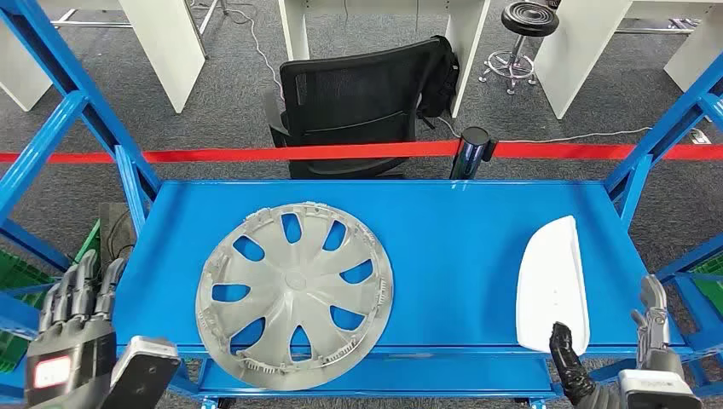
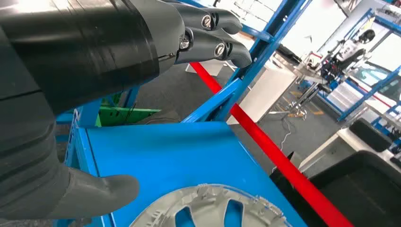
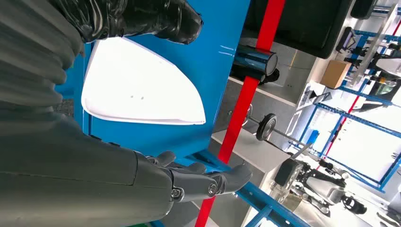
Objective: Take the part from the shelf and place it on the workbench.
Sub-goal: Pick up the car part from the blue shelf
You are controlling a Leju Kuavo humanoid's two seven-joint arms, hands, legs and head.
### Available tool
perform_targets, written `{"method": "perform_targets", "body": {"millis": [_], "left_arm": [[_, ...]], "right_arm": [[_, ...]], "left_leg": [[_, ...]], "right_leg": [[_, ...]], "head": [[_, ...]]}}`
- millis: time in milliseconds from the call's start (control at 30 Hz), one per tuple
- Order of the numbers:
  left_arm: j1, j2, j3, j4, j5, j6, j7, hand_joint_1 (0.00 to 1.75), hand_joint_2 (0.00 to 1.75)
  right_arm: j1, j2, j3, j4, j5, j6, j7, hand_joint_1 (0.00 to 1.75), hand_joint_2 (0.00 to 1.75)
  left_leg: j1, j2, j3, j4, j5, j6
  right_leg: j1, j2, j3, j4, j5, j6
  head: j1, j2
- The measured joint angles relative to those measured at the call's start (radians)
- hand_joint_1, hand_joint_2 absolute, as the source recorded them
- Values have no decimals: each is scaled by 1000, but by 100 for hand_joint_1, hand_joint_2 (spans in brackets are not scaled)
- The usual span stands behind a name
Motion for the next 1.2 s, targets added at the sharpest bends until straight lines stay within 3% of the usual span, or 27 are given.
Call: {"method": "perform_targets", "body": {"millis": [300, 633, 1000, 1200], "left_arm": [[-68, 95, -119, -23, 6, -100, 106, 0, 175], [-120, 187, -233, -29, 69, -128, 127, 0, 175], [-98, 218, -268, -29, 174, -371, 127, 0, 175], [-55, 219, -266, -29, 192, -440, 127, 0, 175]], "right_arm": [[-1, -4, -4, 0, -17, -9, 1, 0, 175], [-6, -17, -5, 0, -43, -17, -1, 0, 175], [-27, -25, -11, 3, -80, 15, -14, 0, 175], [-39, -27, -12, 9, -91, 29, -23, 0, 175]], "left_leg": [[0, 0, 0, 0, 0, 0], [0, 0, 0, 0, 0, 0], [0, 0, 0, 0, 0, 0], [0, 0, 0, 0, 0, 0]], "right_leg": [[0, 0, 1, 0, 0, 0], [0, 0, 1, 0, 0, 0], [0, 0, 1, 0, 0, 0], [0, 0, 1, 0, 0, 0]], "head": [[0, 0], [0, 0], [0, 0], [0, 0]]}}
